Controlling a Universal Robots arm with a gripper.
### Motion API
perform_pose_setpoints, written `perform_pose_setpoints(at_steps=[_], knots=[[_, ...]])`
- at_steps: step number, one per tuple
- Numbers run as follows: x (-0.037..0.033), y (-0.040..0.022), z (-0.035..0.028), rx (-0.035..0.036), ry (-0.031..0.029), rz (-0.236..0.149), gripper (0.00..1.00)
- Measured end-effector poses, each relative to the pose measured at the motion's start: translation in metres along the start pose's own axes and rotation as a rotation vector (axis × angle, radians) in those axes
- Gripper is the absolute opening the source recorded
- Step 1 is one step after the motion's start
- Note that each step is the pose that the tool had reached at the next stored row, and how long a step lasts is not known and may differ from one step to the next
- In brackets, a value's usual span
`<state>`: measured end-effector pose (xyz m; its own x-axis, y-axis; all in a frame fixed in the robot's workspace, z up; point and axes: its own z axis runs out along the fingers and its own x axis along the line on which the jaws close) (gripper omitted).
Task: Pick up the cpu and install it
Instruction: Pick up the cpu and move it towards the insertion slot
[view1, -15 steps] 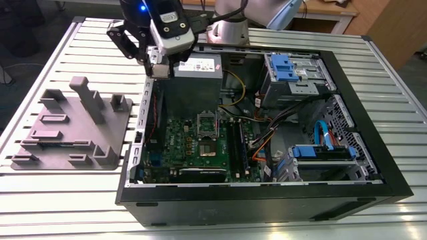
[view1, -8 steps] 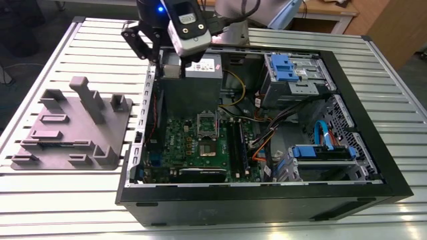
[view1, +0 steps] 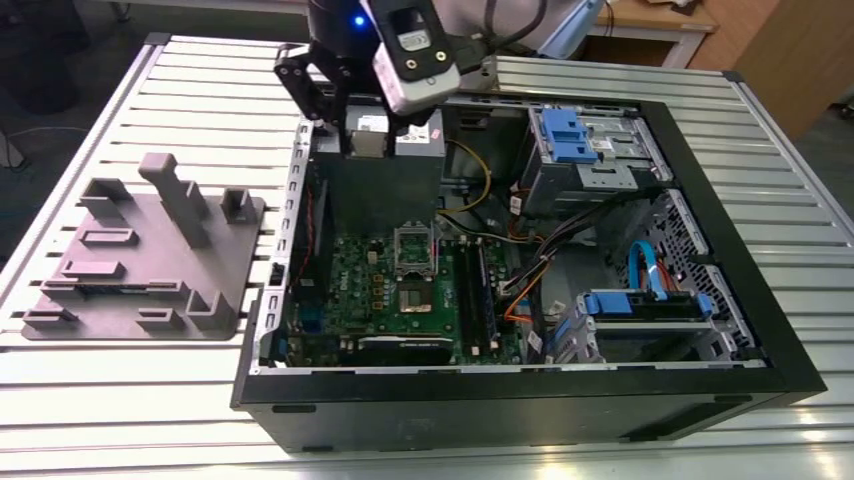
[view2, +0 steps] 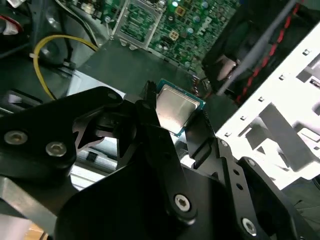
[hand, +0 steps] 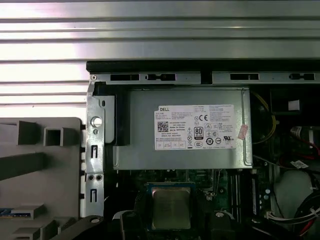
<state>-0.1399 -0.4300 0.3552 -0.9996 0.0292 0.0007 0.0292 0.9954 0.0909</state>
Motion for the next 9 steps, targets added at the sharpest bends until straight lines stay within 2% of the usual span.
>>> perform_pose_setpoints(at_steps=[9], knots=[[-0.0258,0.0007,0.0004,0.0001,0.0006,0.0,0.47]])
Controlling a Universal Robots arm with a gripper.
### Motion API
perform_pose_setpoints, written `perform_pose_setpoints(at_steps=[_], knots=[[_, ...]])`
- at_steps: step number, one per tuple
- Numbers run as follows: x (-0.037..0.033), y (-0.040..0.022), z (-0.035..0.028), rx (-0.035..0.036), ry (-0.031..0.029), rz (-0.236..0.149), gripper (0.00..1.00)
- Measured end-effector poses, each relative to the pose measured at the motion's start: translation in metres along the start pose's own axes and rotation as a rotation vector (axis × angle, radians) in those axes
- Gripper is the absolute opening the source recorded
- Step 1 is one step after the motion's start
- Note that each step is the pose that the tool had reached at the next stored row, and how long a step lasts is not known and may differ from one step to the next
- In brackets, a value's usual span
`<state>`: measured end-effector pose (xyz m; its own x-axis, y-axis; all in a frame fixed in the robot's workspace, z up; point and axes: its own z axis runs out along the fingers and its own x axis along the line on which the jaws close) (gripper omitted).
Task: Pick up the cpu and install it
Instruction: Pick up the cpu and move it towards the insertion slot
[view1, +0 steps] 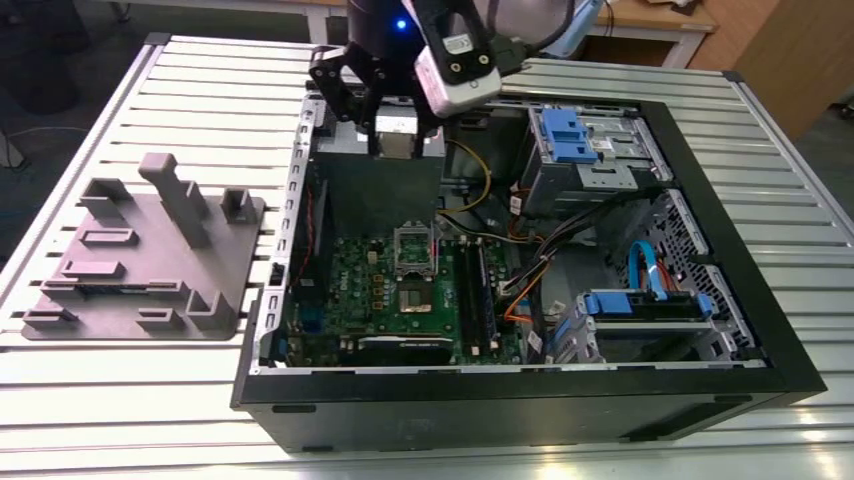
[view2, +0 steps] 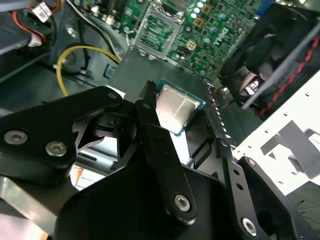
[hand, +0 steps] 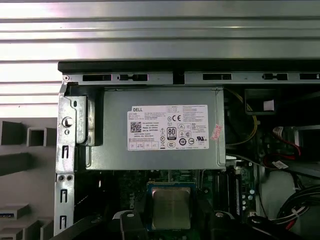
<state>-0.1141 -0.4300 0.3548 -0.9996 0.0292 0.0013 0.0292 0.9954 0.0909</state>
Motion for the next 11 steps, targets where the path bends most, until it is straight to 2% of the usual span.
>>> perform_pose_setpoints(at_steps=[6,11], knots=[[-0.0144,0.0004,0.0002,0.0001,0.0001,0.0,0.47],[-0.0156,0.0004,0.0002,0.0,0.0,0.0,0.47]])
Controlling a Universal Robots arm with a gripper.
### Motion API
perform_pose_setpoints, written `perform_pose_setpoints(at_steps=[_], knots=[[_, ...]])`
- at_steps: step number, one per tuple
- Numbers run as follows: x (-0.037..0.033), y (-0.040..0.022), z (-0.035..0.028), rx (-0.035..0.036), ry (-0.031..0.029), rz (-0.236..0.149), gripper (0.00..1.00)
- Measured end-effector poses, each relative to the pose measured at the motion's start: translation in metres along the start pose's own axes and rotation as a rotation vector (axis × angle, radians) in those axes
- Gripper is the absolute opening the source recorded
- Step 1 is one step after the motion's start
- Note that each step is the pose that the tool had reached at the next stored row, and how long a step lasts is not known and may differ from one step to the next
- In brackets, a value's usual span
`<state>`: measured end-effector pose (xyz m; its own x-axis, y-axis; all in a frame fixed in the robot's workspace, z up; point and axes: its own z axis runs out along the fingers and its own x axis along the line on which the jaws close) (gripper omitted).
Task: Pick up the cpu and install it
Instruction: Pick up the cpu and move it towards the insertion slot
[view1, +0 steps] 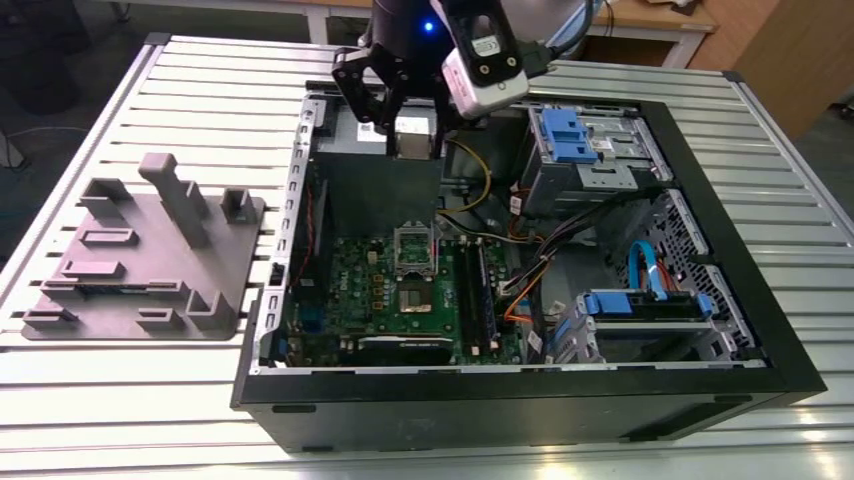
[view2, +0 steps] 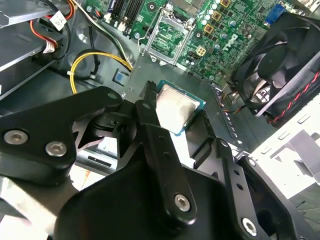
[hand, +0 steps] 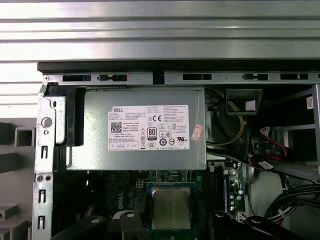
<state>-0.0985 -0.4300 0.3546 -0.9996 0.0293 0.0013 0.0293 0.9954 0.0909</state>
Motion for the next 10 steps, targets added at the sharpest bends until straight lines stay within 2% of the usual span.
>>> perform_pose_setpoints(at_steps=[10], knots=[[-0.0001,-0.003,0.0,-0.0001,0.0,0.0,0.47]])
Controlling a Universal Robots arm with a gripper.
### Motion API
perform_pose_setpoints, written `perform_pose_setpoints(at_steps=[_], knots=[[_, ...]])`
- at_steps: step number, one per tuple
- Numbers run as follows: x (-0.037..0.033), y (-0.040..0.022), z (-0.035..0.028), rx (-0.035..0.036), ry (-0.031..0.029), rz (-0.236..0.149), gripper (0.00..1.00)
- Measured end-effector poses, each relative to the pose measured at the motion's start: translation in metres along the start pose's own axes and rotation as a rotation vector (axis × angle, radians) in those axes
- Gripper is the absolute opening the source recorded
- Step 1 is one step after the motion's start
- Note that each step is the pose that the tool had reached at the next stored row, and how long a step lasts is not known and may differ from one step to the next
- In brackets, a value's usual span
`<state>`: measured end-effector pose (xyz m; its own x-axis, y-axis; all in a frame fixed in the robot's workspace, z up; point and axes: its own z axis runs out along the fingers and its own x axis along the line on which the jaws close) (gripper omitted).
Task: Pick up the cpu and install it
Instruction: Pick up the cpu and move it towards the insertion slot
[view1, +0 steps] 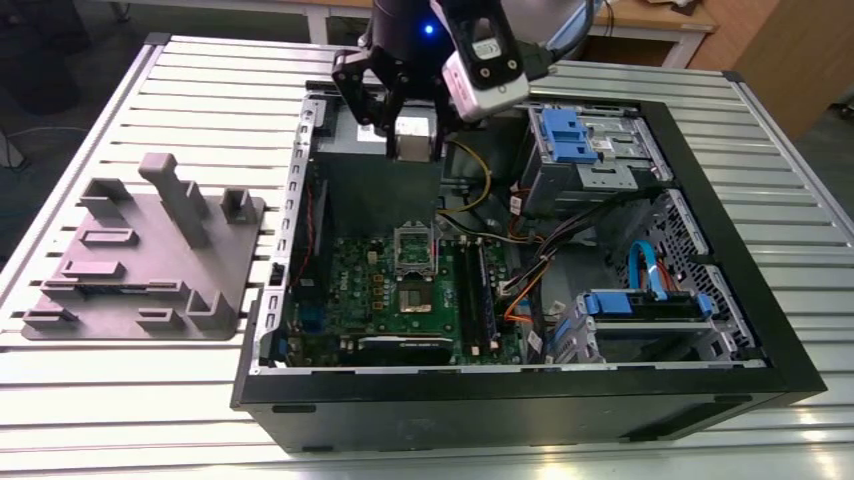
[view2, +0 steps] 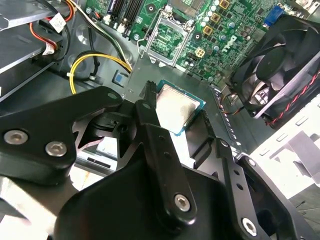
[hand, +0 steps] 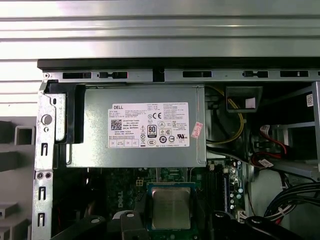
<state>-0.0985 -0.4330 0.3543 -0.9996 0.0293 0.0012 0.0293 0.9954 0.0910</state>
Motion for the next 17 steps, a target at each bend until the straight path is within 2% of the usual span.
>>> perform_pose_setpoints(at_steps=[17], knots=[[-0.0004,-0.0121,0.0002,0.0,0.0,0.0,0.47]])
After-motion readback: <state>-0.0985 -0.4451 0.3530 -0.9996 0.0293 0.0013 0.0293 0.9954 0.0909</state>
